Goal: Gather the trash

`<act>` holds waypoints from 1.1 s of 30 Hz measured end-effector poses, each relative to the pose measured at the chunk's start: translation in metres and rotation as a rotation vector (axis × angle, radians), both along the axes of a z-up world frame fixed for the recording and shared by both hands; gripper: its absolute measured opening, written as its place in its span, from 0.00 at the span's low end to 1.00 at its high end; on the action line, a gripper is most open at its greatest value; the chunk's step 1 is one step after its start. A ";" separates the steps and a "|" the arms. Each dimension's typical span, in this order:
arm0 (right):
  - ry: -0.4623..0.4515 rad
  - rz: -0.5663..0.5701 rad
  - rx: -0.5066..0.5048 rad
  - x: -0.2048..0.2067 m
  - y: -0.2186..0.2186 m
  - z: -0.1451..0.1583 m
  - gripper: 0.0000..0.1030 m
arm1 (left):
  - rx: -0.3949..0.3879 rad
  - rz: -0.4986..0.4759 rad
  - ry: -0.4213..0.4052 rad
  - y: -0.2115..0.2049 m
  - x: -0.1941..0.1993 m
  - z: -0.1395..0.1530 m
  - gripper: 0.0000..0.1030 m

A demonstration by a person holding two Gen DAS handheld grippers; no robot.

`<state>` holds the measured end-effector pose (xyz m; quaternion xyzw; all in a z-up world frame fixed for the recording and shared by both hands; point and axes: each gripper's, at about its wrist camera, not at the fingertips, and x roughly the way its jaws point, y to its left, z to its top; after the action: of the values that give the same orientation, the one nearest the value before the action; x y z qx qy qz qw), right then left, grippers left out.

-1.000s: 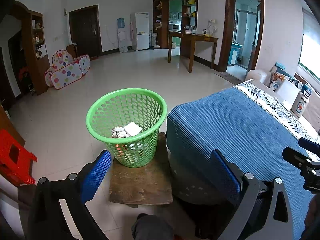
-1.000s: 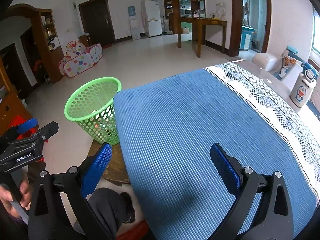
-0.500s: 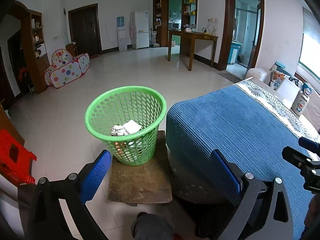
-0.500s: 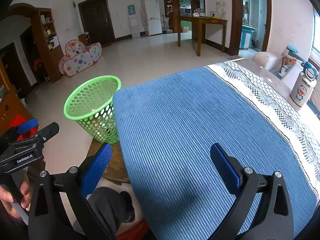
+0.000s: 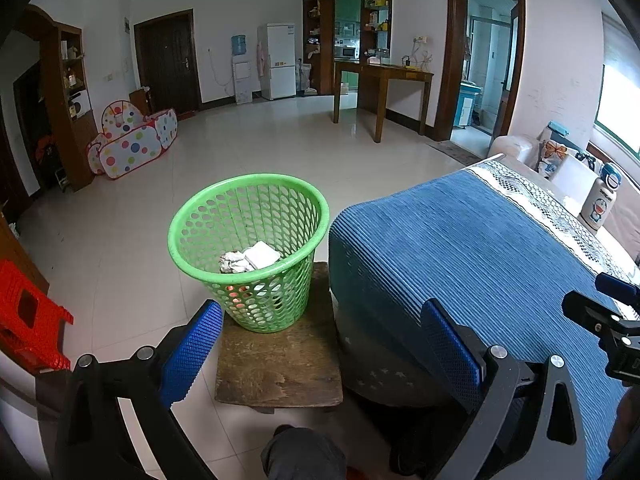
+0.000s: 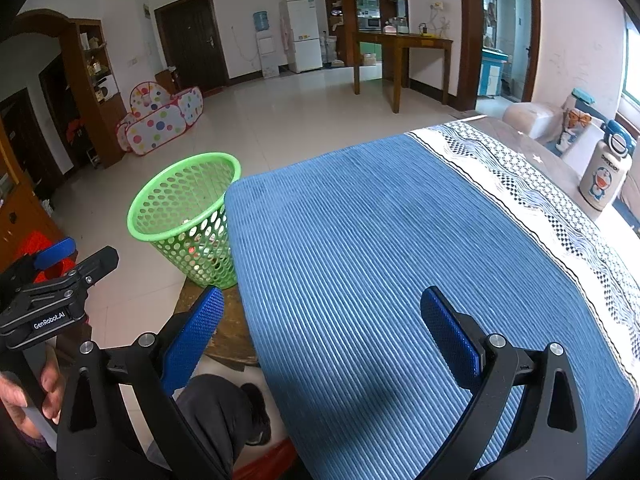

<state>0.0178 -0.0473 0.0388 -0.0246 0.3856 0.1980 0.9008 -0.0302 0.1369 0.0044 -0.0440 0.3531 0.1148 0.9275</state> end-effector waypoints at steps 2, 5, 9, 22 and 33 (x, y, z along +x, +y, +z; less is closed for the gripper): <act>0.000 0.000 0.000 0.000 0.000 0.000 0.95 | -0.001 -0.001 0.000 0.000 0.000 0.001 0.93; 0.003 -0.001 0.002 0.000 -0.001 0.000 0.95 | -0.002 -0.001 -0.001 -0.001 0.000 0.000 0.93; 0.003 -0.001 0.004 0.000 -0.001 0.000 0.95 | -0.002 -0.003 0.001 -0.002 0.000 0.000 0.93; 0.006 -0.007 0.005 0.000 -0.001 -0.001 0.95 | -0.006 -0.006 0.003 -0.003 -0.001 0.000 0.93; 0.010 -0.010 0.009 -0.001 -0.002 -0.001 0.95 | -0.009 -0.006 0.006 -0.004 0.000 0.000 0.93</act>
<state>0.0172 -0.0494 0.0375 -0.0178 0.3896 0.1952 0.8999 -0.0298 0.1328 0.0048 -0.0465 0.3567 0.1106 0.9265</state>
